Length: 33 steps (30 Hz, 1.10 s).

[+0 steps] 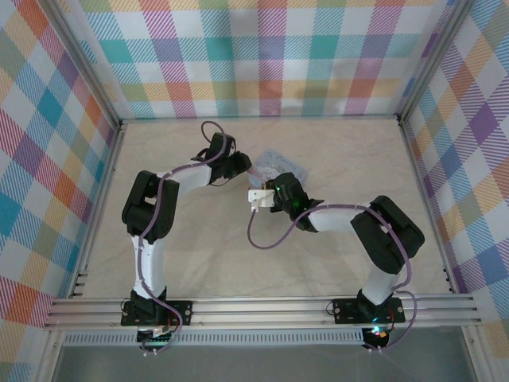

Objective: Unlock the padlock with the key

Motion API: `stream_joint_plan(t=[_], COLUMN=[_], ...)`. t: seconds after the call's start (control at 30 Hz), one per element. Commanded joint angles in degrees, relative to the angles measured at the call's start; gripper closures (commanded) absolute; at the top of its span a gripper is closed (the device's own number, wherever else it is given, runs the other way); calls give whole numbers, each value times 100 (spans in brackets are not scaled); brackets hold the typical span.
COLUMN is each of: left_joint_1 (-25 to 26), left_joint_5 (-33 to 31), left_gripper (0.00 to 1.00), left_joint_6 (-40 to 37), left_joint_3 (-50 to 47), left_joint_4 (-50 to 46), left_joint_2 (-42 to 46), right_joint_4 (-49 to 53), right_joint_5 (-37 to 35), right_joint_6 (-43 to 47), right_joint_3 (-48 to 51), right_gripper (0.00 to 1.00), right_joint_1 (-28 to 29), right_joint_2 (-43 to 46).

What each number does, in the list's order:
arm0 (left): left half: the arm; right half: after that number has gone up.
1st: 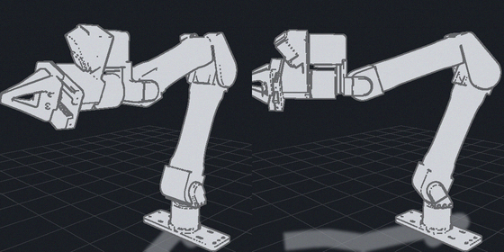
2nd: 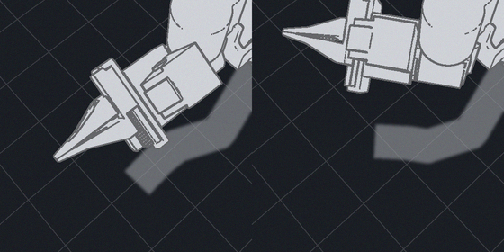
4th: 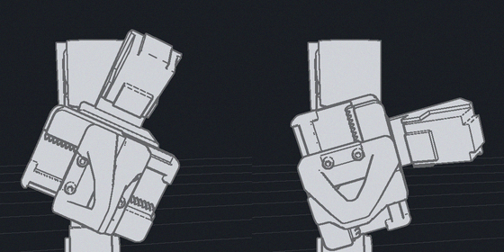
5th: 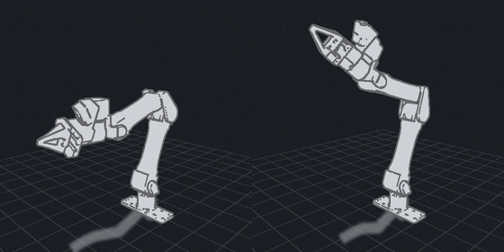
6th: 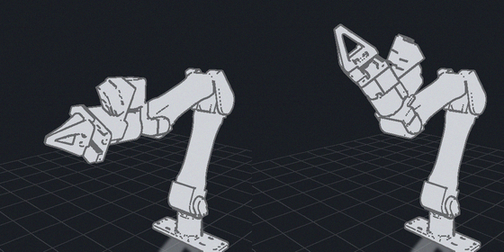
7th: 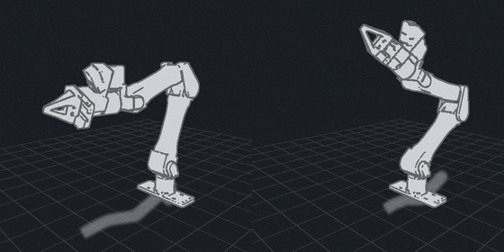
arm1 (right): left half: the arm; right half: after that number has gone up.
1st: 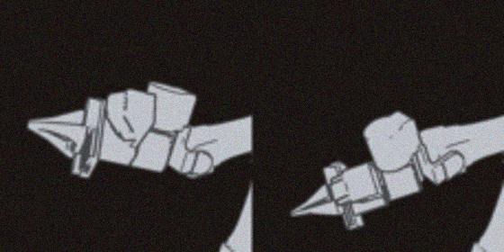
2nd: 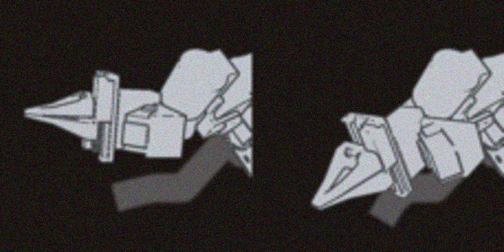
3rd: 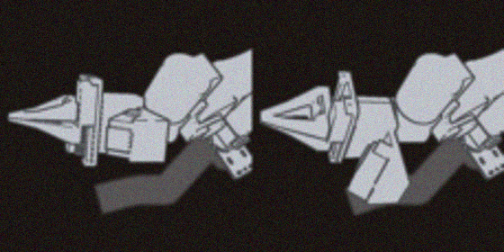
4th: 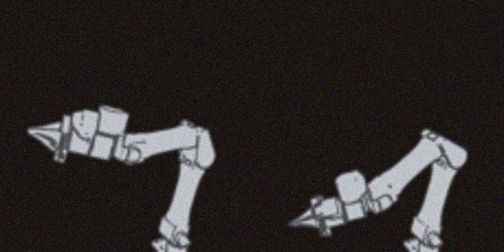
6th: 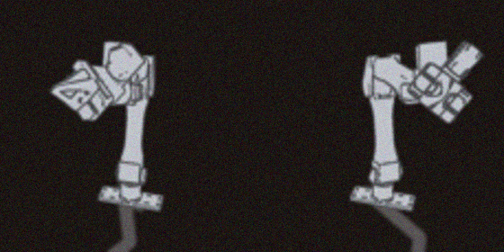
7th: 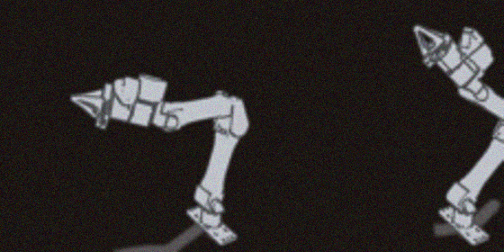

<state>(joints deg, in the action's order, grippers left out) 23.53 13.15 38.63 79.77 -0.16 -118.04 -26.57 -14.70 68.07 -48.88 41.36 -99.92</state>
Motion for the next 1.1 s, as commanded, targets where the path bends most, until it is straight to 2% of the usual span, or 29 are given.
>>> stream_joint_plan(t=[0.0, 0.13, 0.37, 0.67, 0.87, 1.07], left_joint_1=[249, 187, 152, -49, -94, -94], left_joint_5=[348, 317, 249, -219, -279, -248], left_gripper=[75, 75, 74, 64, 61, 60], left_joint_6=[60, 85, 160, 356, 279, 339], left_joint_3=[-73, -197, -255, -1314, -1857, -2332], left_joint_4=[-330, -275, -237, 27, -40, -25], left_joint_2=[-134, -113, -44, 1017, 1749, 2263], right_joint_4=[-481, -625, -585, -208, 556, 1740], right_joint_5=[118, -106, -427, -596, -512, -192], right_joint_6=[-74, -310, -674, -1336, -2064, -3254], right_joint_3=[-258, 75, 366, 487, 546, 415], right_gripper=[100, 100, 100, 100, 100, 100], right_joint_1=[131, 282, 396, 734, 935, 935], right_joint_2=[-243, -279, 302, 1036, 1592, 2074])
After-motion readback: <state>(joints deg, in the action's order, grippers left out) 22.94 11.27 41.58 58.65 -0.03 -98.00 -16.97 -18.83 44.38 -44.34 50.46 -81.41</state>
